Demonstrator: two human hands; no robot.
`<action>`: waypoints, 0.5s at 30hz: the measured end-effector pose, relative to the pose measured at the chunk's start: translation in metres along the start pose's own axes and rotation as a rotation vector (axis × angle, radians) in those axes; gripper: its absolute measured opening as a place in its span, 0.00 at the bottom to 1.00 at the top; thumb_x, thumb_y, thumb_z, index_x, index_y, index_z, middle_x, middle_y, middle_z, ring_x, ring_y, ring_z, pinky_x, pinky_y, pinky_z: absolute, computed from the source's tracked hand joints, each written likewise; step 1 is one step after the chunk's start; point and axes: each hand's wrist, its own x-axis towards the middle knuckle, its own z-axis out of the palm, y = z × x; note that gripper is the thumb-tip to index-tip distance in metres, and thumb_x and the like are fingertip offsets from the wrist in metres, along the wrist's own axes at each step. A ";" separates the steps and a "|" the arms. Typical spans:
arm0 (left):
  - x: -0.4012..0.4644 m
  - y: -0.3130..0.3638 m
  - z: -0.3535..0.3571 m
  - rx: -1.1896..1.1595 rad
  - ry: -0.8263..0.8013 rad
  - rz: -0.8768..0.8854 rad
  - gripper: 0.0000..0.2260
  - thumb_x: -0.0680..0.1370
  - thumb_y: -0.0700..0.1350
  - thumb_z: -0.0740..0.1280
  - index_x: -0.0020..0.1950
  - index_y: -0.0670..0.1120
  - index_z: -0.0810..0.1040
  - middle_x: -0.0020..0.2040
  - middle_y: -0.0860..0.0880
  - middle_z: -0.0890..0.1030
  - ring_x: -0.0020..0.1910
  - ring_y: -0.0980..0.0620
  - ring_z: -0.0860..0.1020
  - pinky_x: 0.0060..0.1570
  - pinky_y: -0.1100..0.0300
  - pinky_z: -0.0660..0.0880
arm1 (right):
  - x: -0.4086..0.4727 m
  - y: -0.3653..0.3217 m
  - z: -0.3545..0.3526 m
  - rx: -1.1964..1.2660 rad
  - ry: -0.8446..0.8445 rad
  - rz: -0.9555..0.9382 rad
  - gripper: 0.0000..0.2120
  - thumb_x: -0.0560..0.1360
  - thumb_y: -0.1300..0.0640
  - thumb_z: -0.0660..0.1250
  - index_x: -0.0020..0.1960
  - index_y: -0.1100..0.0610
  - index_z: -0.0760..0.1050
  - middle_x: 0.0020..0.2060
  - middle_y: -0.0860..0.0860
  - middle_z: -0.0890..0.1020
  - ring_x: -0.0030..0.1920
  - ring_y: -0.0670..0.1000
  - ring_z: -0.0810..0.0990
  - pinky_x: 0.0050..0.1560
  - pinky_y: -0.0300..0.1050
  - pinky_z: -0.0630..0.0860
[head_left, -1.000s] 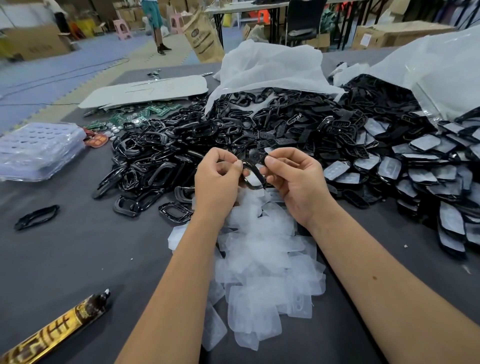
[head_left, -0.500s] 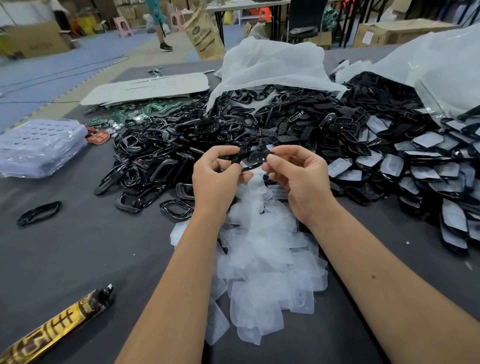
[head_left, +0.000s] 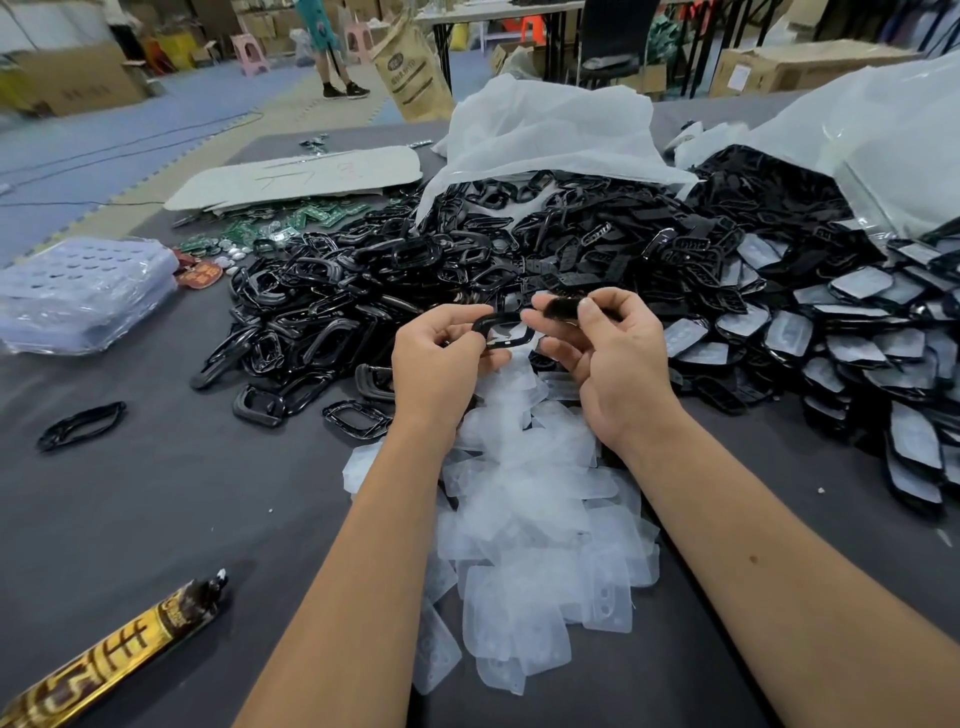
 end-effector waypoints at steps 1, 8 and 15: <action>0.000 0.000 0.000 -0.002 -0.001 -0.003 0.19 0.76 0.27 0.62 0.48 0.47 0.87 0.42 0.41 0.81 0.37 0.45 0.87 0.45 0.56 0.85 | 0.000 0.001 -0.001 -0.036 0.000 -0.020 0.05 0.86 0.67 0.57 0.57 0.59 0.69 0.45 0.60 0.87 0.43 0.56 0.88 0.34 0.39 0.78; -0.001 0.002 0.000 -0.012 -0.017 -0.023 0.19 0.77 0.27 0.61 0.50 0.45 0.87 0.46 0.37 0.81 0.38 0.46 0.86 0.50 0.51 0.85 | -0.003 0.006 0.001 -0.429 -0.057 -0.164 0.14 0.79 0.70 0.67 0.57 0.53 0.82 0.38 0.51 0.82 0.40 0.48 0.79 0.44 0.43 0.78; -0.003 0.002 0.000 0.020 -0.039 -0.016 0.18 0.77 0.29 0.62 0.49 0.46 0.87 0.50 0.29 0.82 0.38 0.45 0.86 0.57 0.36 0.81 | -0.010 0.008 0.007 -0.805 -0.061 -0.310 0.08 0.76 0.66 0.73 0.50 0.55 0.85 0.35 0.44 0.83 0.36 0.42 0.79 0.41 0.36 0.75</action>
